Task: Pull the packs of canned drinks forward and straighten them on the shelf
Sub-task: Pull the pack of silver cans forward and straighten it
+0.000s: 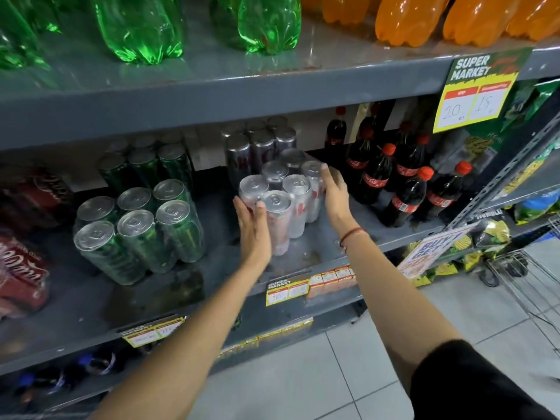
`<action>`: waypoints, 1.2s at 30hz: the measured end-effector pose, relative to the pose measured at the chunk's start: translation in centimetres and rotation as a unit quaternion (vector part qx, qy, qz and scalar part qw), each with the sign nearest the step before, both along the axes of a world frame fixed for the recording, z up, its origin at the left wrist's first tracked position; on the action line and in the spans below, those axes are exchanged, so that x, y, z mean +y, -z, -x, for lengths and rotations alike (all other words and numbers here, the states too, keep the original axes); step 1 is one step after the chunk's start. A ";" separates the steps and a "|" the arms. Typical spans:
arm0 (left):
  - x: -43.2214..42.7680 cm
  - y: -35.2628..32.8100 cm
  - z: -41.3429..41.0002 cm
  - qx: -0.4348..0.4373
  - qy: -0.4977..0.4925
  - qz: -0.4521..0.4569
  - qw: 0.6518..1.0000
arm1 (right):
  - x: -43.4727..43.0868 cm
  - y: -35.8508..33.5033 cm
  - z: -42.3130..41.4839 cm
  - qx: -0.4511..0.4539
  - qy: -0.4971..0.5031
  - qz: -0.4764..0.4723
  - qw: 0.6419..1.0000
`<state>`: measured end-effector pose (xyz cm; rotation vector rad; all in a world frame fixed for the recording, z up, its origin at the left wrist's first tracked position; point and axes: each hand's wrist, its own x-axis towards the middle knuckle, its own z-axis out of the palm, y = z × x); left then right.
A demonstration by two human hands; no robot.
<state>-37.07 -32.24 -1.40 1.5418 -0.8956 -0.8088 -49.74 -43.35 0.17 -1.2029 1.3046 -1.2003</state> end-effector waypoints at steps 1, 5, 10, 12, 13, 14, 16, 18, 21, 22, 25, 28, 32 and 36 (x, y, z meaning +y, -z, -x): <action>-0.8 0.2 -1.4 0.003 0.017 0.004 1.000 | 0.5 0.6 0.3 -0.002 0.018 0.011 1.000; -3.4 0.9 -5.3 0.011 0.072 -0.039 0.997 | 2.5 1.4 0.6 -0.006 0.074 0.043 0.996; -2.3 2.1 -5.8 0.017 0.063 -0.017 0.998 | 3.2 2.5 1.7 -0.011 0.024 0.052 0.998; -0.2 3.3 -4.5 -0.021 0.028 -0.009 0.999 | 2.9 4.0 2.7 0.014 -0.059 0.025 0.998; 0.7 3.9 -3.7 -0.047 0.032 -0.017 0.998 | 2.7 4.8 3.1 0.039 -0.102 0.009 0.994; 1.3 4.7 -3.2 -0.072 0.050 -0.027 0.996 | 2.3 5.7 3.4 0.069 -0.134 0.000 0.989; 1.7 5.5 -2.5 -0.125 0.079 -0.048 0.988 | 1.4 6.9 3.9 0.119 -0.166 -0.009 0.979; 1.4 5.8 -2.6 -0.174 0.077 -0.062 0.980 | 1.1 6.5 4.0 0.165 -0.166 -0.013 0.972; 1.2 5.7 -2.7 -0.202 0.060 -0.057 0.976 | 1.0 5.1 3.8 0.208 -0.160 -0.012 0.965; 1.2 5.6 -2.7 -0.203 0.055 -0.056 0.976 | 1.1 5.0 3.8 0.215 -0.159 -0.008 0.964; 1.4 5.6 -2.8 -0.210 0.055 -0.053 0.975 | 1.9 5.0 4.2 0.230 -0.155 0.007 0.961; 2.6 5.7 -2.4 -0.230 0.066 -0.051 0.970 | 3.2 5.4 5.3 0.241 -0.149 0.018 0.959; 4.6 5.8 -1.7 -0.272 0.085 -0.043 0.958 | 5.4 5.6 6.9 0.236 -0.143 0.033 0.961; 5.3 5.9 -0.8 -0.242 0.095 -0.035 0.965 | 7.1 6.3 7.8 0.229 -0.142 0.041 0.962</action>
